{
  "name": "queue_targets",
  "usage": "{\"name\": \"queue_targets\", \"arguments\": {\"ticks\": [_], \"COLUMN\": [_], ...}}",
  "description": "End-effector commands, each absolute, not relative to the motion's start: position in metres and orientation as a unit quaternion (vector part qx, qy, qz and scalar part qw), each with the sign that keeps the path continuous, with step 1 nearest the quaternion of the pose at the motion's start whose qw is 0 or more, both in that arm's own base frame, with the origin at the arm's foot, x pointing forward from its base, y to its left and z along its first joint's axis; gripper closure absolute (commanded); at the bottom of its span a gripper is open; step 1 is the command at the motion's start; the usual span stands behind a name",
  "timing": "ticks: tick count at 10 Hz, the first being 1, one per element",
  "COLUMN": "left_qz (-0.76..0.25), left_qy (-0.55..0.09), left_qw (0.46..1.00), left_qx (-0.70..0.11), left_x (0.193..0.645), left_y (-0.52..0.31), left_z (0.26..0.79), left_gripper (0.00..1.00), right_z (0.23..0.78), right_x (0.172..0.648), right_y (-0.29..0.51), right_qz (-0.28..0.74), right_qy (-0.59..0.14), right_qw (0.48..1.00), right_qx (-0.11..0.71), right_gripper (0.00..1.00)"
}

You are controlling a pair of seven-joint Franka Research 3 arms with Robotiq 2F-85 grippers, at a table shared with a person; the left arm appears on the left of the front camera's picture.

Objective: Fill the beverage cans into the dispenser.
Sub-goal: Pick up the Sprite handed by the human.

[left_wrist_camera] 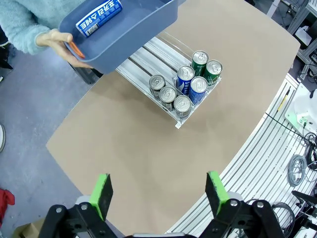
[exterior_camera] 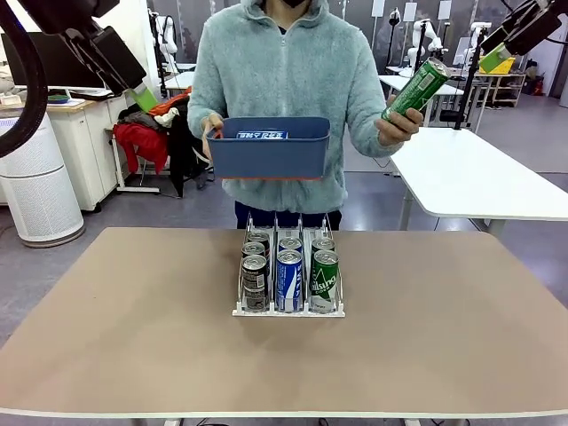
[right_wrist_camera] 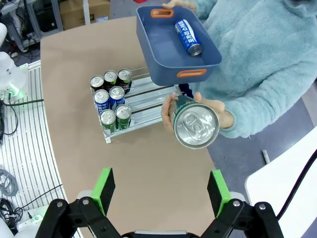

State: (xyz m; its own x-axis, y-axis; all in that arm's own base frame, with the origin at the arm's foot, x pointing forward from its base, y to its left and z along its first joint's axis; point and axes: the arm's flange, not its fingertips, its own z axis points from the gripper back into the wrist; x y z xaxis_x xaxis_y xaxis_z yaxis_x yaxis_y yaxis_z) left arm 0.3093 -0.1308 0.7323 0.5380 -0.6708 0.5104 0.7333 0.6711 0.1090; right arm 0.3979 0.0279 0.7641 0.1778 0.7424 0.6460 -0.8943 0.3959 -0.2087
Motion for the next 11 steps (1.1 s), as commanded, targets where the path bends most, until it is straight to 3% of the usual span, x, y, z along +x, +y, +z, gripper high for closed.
{"name": "queue_targets", "arguments": {"ticks": [1, 11], "left_qz": [-0.402, -0.402], "left_qy": [-0.263, -0.263], "left_qw": [0.875, 0.875], "left_qx": [-0.061, -0.061], "left_x": [0.3085, 0.3085], "left_y": [-0.1289, -0.1289], "left_z": [0.7319, 0.7319], "left_gripper": [0.00, 0.00], "right_z": [0.7637, 0.7637], "right_x": [0.3980, 0.3980], "right_y": [0.0264, 0.0264], "right_qz": [0.538, 0.538], "right_qy": [-0.347, -0.347], "right_qw": [0.760, 0.760], "right_qx": [0.108, 0.108], "right_gripper": [0.00, 0.00]}}
